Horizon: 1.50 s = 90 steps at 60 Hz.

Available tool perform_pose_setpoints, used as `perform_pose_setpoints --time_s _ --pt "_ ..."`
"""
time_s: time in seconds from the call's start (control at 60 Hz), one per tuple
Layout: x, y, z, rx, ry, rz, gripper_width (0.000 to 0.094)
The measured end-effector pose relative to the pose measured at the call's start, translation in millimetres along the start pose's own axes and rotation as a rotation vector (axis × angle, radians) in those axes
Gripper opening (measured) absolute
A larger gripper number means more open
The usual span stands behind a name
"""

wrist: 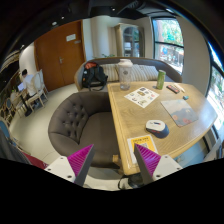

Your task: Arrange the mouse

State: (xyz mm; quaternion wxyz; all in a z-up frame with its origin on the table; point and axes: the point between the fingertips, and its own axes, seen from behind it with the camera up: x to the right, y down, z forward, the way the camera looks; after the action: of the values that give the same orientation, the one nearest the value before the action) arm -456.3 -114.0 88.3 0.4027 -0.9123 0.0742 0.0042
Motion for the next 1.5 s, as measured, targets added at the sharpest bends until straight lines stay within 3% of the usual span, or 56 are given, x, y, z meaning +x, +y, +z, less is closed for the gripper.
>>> perform_pose_setpoints --time_s 0.3,0.467,0.717,0.917,0.967,1.067,1.183,1.317,1.367,1.417,1.5 --pt "84.9 35.9 33.3 -0.016 0.061 0.043 0.082" --pt "169.2 11.2 61.6 0.032 0.157 -0.106 0.0819" --pt "201.5 -10.7 131.4 0.028 -0.013 -0.159 0.0826" --pt "202.6 -34.1 167.4 0.044 -0.128 -0.158 0.0775" --pt "205.9 -41.0 175.0 0.057 -0.133 -0.173 0.0734" --pt "204.9 -48.7 183.0 0.072 -0.157 -0.181 0.0556" --pt "203.0 -48.5 183.1 0.087 -0.179 -0.183 0.053" --pt "203.9 -46.3 182.0 -0.016 -0.205 -0.192 0.0449" --pt "196.1 -51.9 177.3 -0.055 -0.262 -0.144 0.0415" --pt "192.3 -88.1 162.0 0.015 -0.321 -0.079 0.0407" --pt "221.5 -172.4 128.1 0.163 -0.321 -0.091 0.0405"
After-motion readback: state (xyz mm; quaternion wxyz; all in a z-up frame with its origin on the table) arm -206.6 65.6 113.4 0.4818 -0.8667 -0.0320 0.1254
